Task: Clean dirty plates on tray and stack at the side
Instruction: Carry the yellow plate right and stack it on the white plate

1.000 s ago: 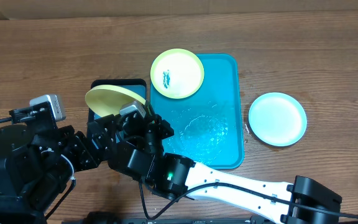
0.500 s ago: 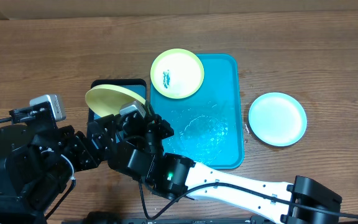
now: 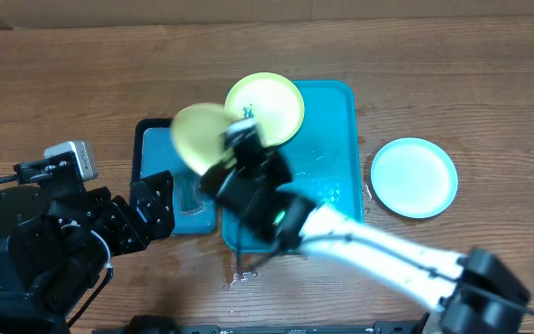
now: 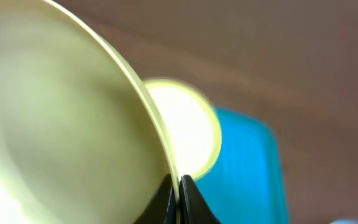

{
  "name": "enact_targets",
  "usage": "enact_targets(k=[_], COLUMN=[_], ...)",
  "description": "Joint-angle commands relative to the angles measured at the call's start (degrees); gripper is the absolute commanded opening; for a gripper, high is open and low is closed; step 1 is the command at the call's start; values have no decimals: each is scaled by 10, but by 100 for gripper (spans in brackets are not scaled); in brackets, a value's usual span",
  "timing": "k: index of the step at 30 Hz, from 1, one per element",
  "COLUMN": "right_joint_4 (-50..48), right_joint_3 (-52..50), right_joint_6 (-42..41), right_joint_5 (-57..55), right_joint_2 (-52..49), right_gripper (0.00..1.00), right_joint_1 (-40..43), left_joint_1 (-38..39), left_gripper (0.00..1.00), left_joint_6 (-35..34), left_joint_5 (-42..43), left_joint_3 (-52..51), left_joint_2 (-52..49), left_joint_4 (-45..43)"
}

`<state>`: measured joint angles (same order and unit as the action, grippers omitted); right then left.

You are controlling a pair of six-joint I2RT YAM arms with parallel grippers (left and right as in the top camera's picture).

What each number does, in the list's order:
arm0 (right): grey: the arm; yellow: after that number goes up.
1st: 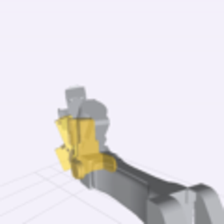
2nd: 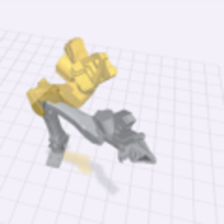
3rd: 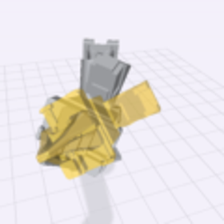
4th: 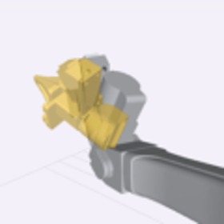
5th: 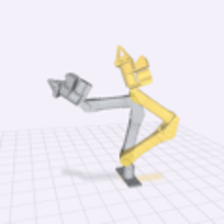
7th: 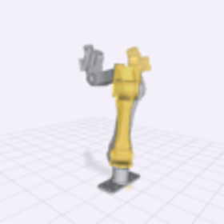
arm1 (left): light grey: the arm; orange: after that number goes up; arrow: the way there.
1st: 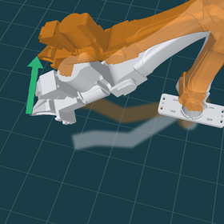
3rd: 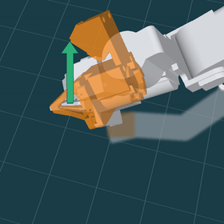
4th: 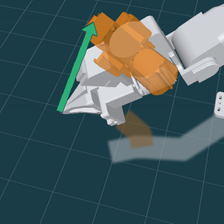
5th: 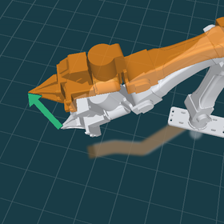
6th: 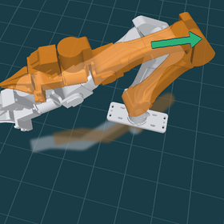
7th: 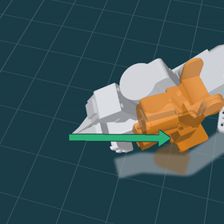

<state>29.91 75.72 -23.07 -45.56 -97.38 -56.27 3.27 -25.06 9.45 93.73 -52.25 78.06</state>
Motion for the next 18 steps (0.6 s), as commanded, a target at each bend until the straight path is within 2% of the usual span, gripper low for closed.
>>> enact_targets(k=[1, 2, 3, 6, 12, 18], right_joint_4=[43, 57, 98, 170, 322, 364], right_joint_3=[10, 10, 10, 10, 2, -51], right_joint_6=[-146, -150, -149, -149, -143, -139], right_joint_5=[304, 355, 473, 555, 548, 485], right_joint_2=[62, 67, 79, 90, 82, 78], right_gripper=[4, 4, 4, 4, 4, 4], right_joint_1=[125, 153, 228, 341, 567, 721], left_joint_1=[-3, -3, -3, -3, -3, -3], left_gripper=[100, 100, 100, 100, 100, 100], left_joint_6=[9, 9, 9, 9, 9, 9], left_joint_5=[0, 0, 0, 0, 0, 0], left_joint_3=[6, 6, 6, 6, 6, 6], left_joint_2=[-1, -1, -1, -1, -1, -1], left_joint_4=[-2, -2, -2, -2, -2, -2])
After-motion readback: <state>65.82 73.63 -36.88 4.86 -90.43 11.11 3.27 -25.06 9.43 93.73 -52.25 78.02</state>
